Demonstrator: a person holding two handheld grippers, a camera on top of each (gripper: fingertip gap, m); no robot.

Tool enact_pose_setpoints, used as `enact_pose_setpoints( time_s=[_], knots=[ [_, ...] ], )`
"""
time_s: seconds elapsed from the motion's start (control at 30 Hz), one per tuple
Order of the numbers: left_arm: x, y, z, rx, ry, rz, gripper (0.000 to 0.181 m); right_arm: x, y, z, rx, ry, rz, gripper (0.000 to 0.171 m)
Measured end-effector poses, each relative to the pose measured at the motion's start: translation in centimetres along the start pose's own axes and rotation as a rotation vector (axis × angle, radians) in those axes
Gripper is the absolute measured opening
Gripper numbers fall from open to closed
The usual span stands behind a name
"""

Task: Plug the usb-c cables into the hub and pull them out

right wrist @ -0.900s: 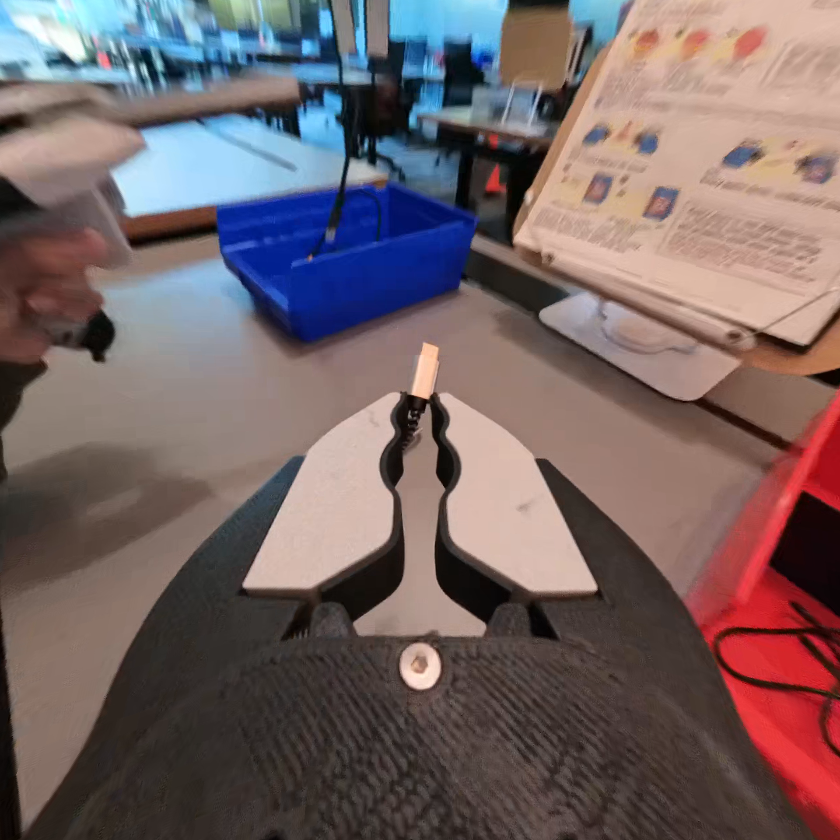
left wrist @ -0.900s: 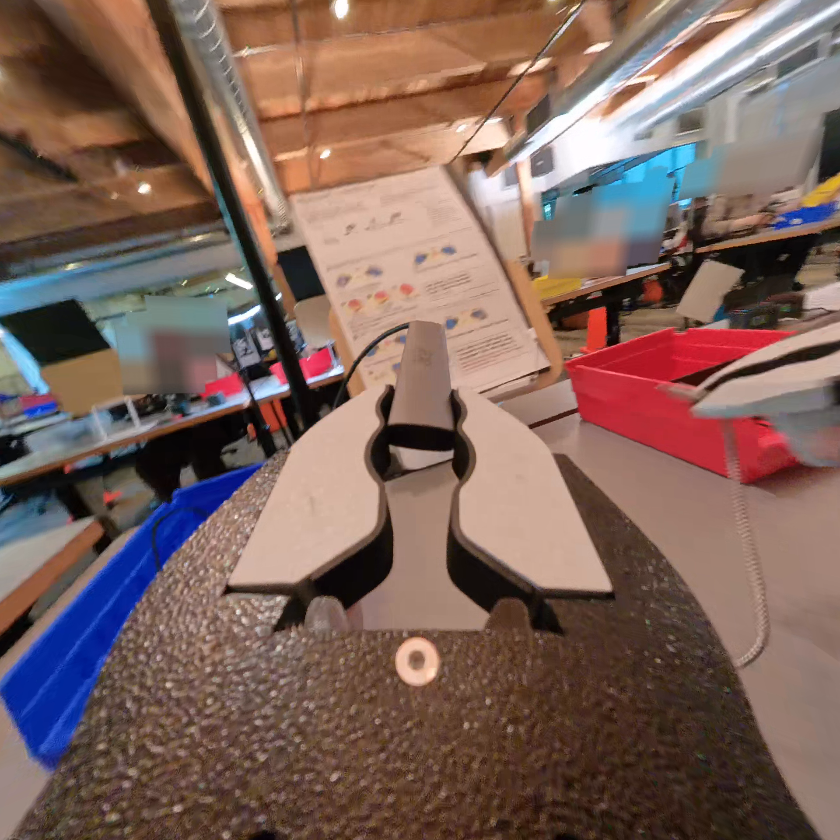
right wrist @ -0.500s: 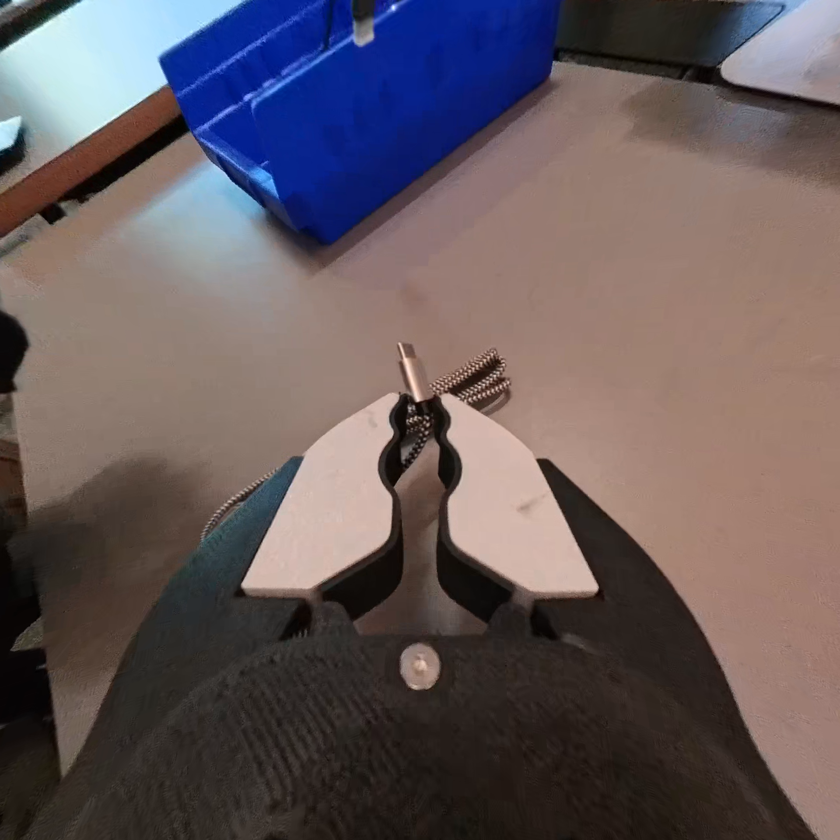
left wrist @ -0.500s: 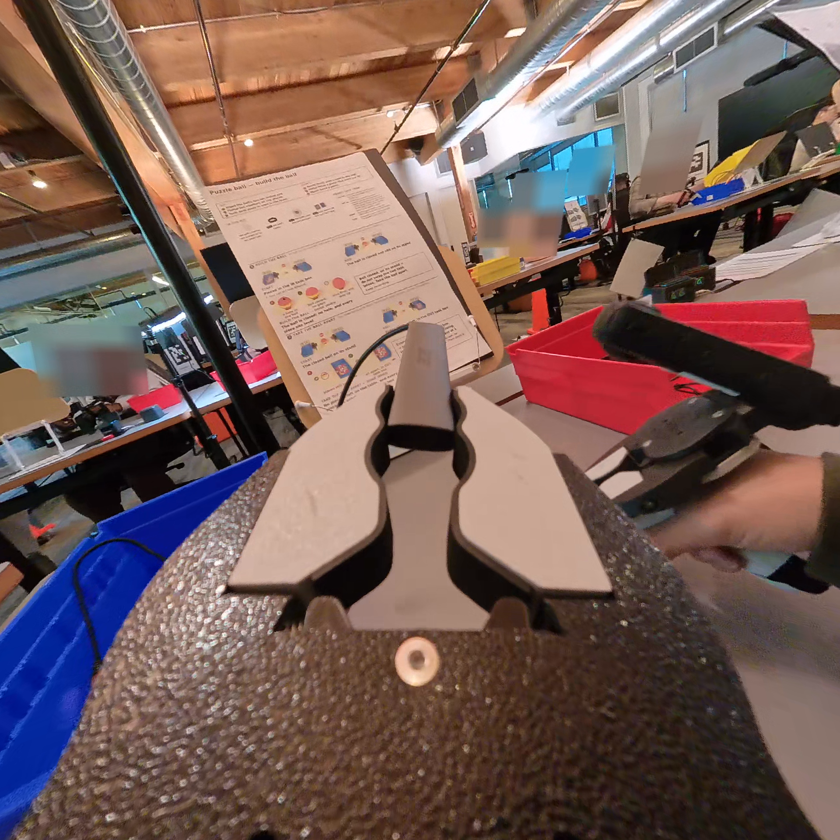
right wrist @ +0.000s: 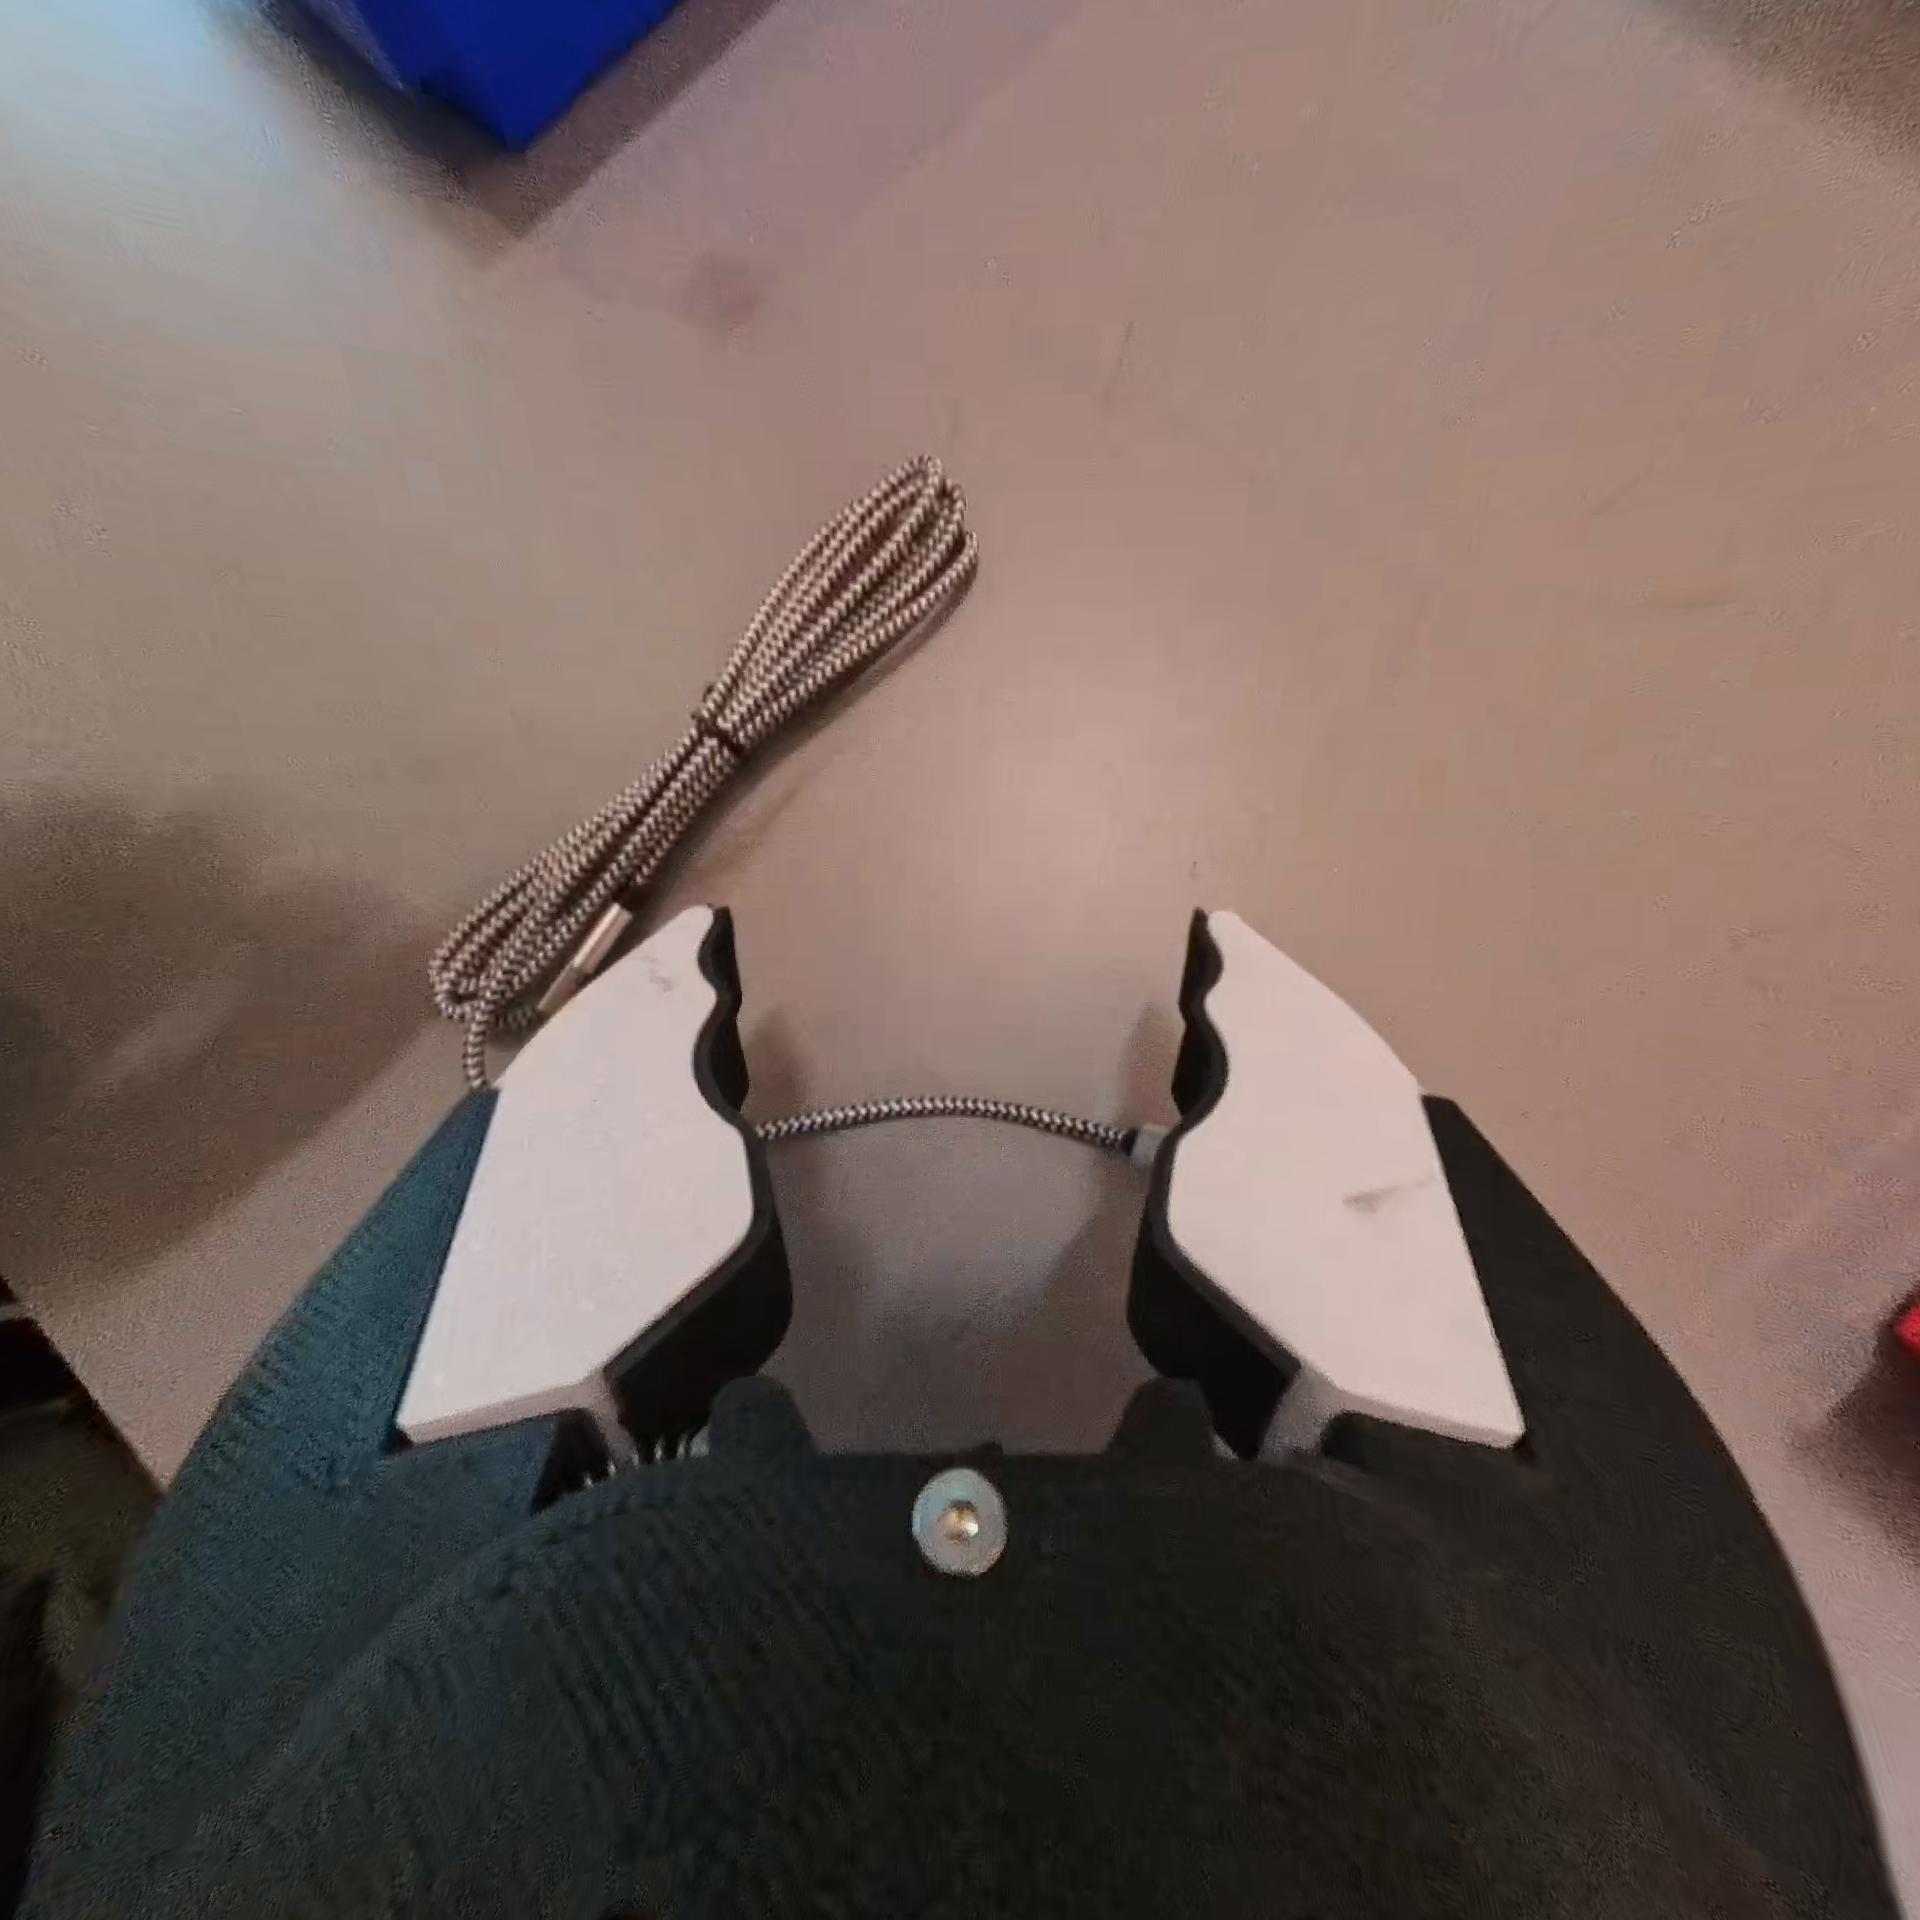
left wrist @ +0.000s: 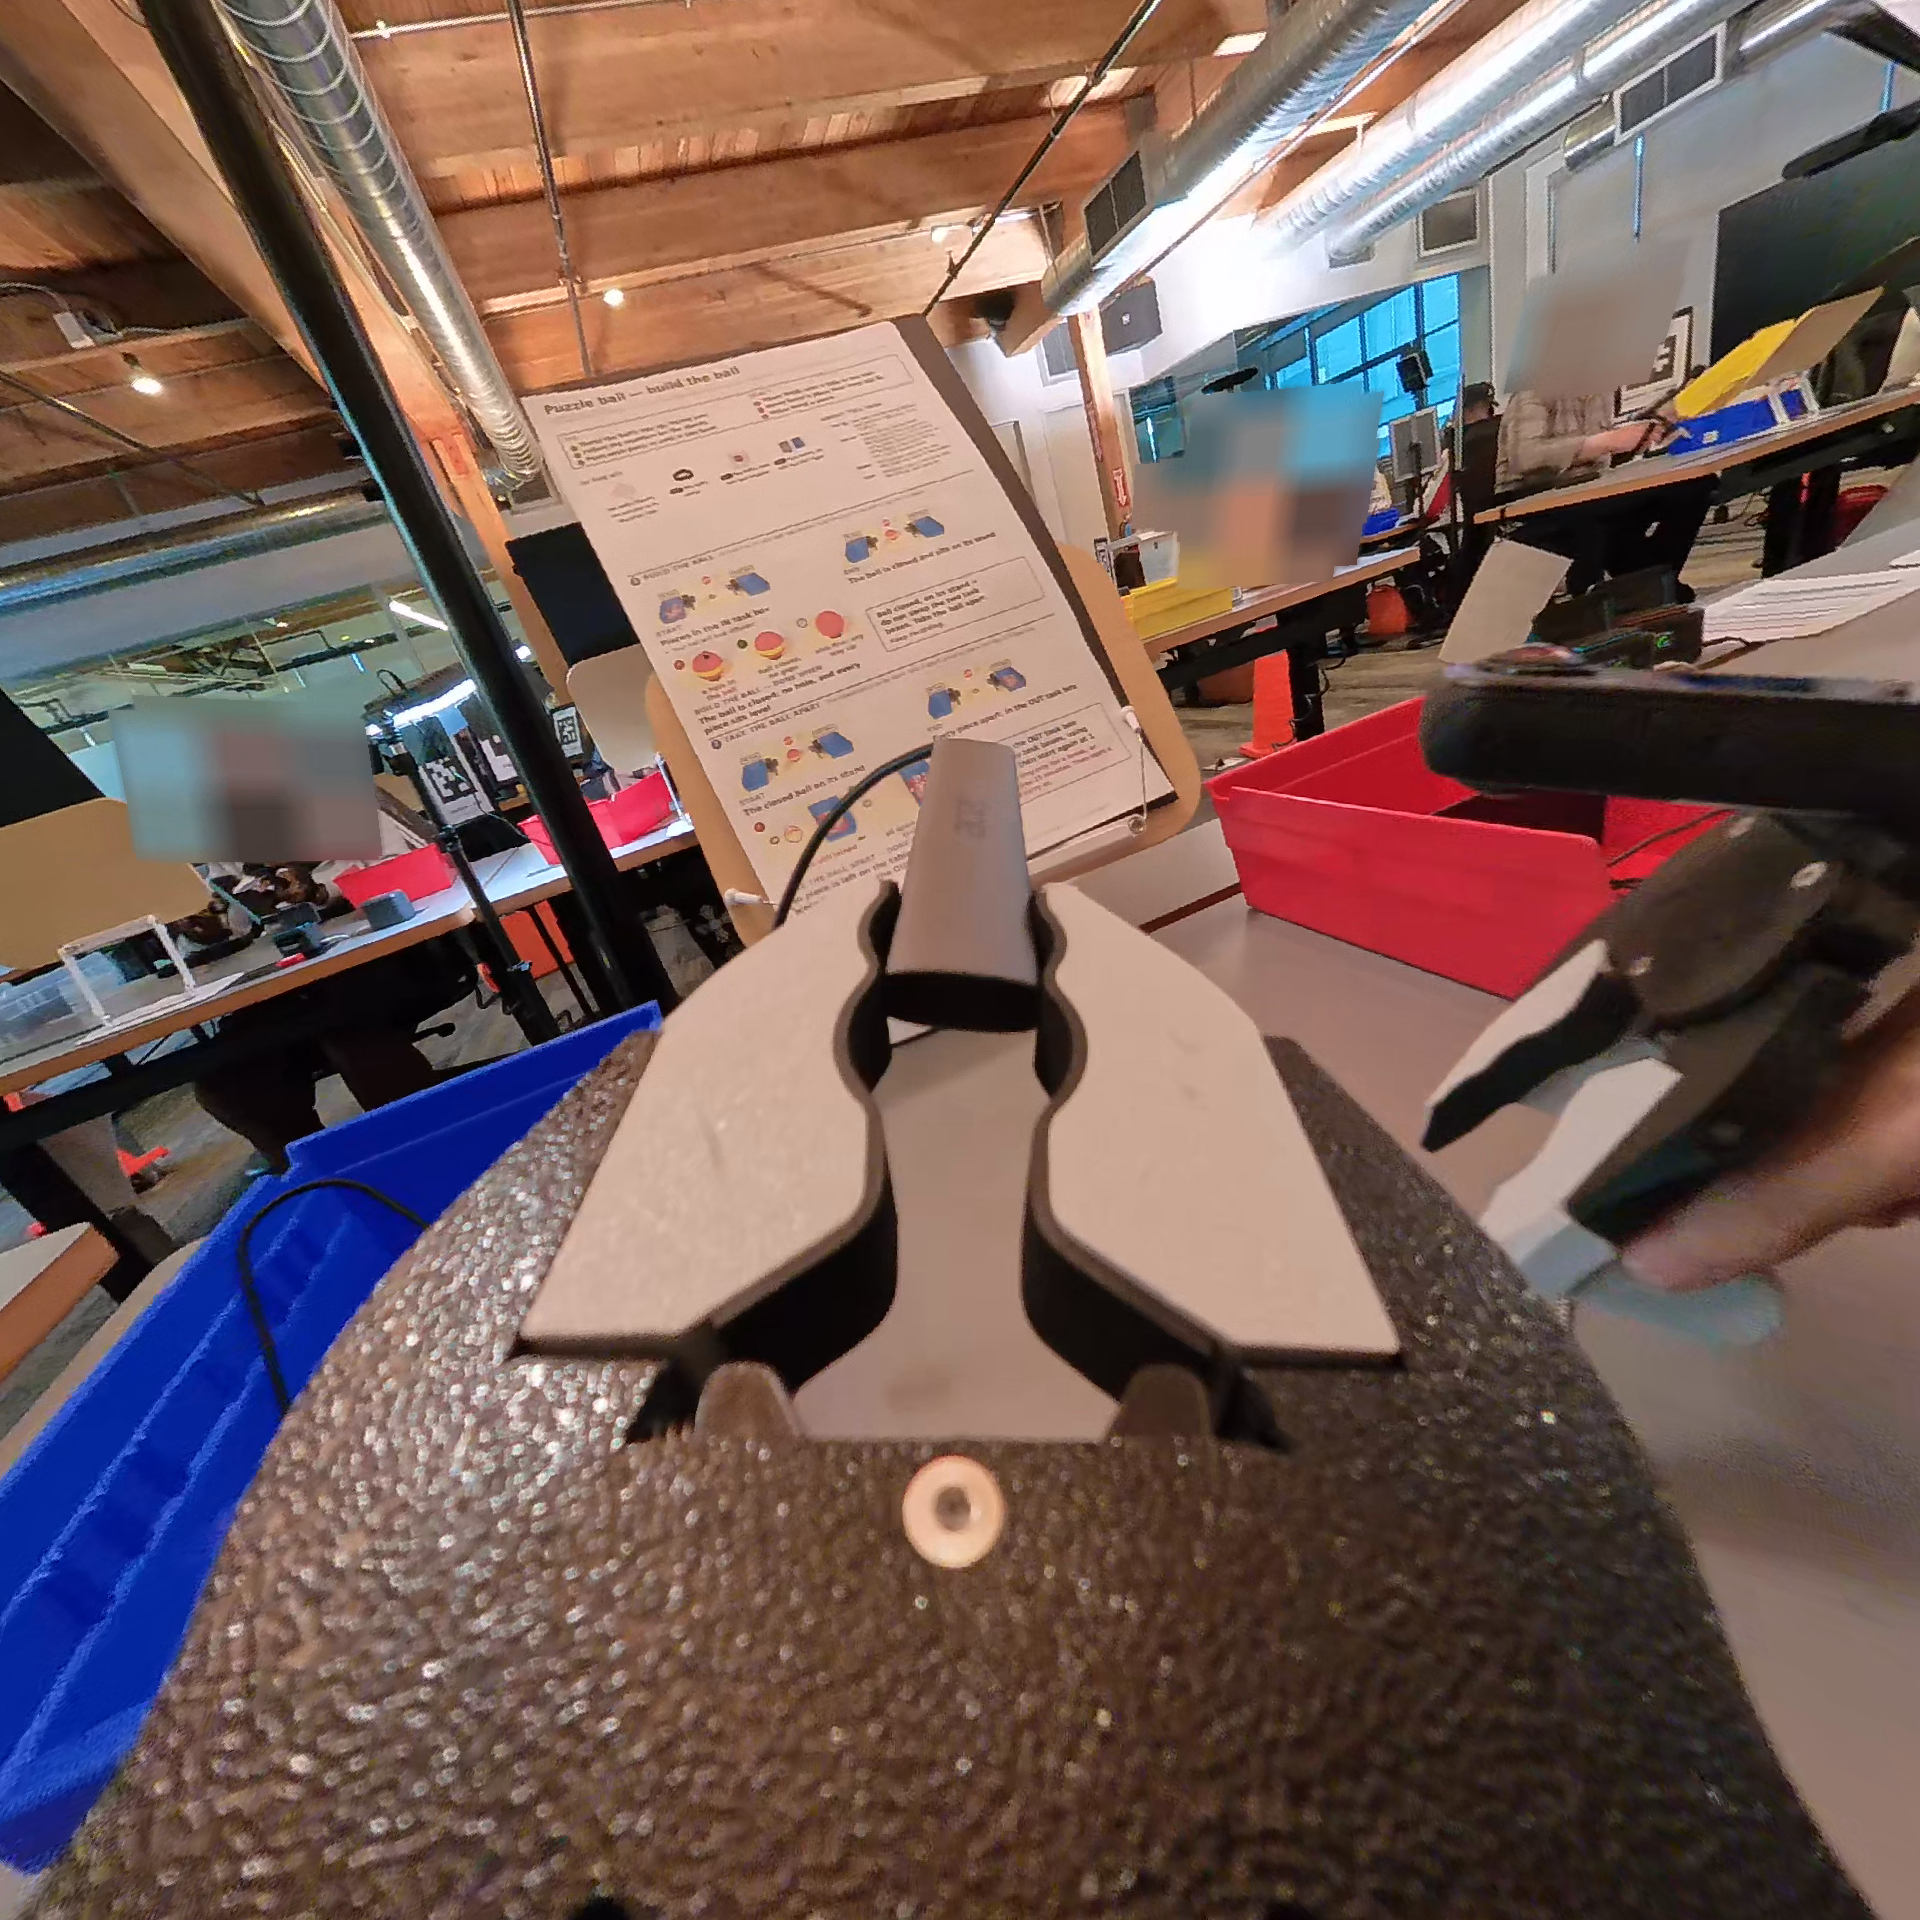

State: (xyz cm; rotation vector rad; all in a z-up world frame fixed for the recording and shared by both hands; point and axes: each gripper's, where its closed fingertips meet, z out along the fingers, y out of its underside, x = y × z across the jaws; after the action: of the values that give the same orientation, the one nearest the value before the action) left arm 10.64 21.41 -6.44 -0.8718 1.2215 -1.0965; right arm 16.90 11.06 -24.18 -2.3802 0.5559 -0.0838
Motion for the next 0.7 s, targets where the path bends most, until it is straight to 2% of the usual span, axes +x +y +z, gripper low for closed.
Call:
enact_pose_setpoints(
  time_s=[0.1,0.17,0.2,0.27,0.33,0.4,0.43,0.47,0.5,0.7],
  knots=[
    [-0.3,-0.1,-0.1,0.002,0.001,-0.002,0.024,-0.8,0.6,-1.7,-0.041,0.023,-0.063,0.081],
    [-0.4,0.0,-0.2,0.003,-0.004,-0.004,0.024,-1.9,-1.3,-2.2,0.042,0.041,-0.101,0.081],
    [-0.5,0.0,-0.2,0.003,-0.004,-0.008,0.024,-3.4,-2.3,-1.8,0.081,-0.008,-0.104,0.079],
    [-0.5,0.0,-0.2,0.004,-0.003,-0.013,0.024,-6.1,-2.3,0.3,0.026,-0.126,-0.093,0.065],
    [-0.4,-0.1,-0.2,0.002,-0.002,-0.015,0.024,-6.2,-1.2,3.0,-0.091,-0.102,-0.122,0.063],
    [-0.5,-0.2,-0.3,0.006,-0.004,-0.013,0.024,-6.5,-1.0,5.0,-0.135,-0.111,-0.107,0.061],
    [-0.6,-0.3,-0.4,0.007,-0.009,-0.012,0.024,-6.8,-0.8,5.6,-0.163,-0.132,-0.094,0.053],
    [-0.7,-0.4,-0.4,0.008,-0.014,-0.011,0.024,-6.5,-0.6,6.0,-0.187,-0.114,-0.098,0.048],
    [-0.9,-0.4,-0.5,0.010,-0.015,-0.014,0.024,-5.9,-1.0,6.1,-0.178,-0.079,-0.126,0.033],
    [-1.4,-0.1,-0.5,0.012,-0.023,-0.040,0.024,-5.2,-0.6,6.0,-0.201,-0.138,-0.217,0.017]
  ],
)
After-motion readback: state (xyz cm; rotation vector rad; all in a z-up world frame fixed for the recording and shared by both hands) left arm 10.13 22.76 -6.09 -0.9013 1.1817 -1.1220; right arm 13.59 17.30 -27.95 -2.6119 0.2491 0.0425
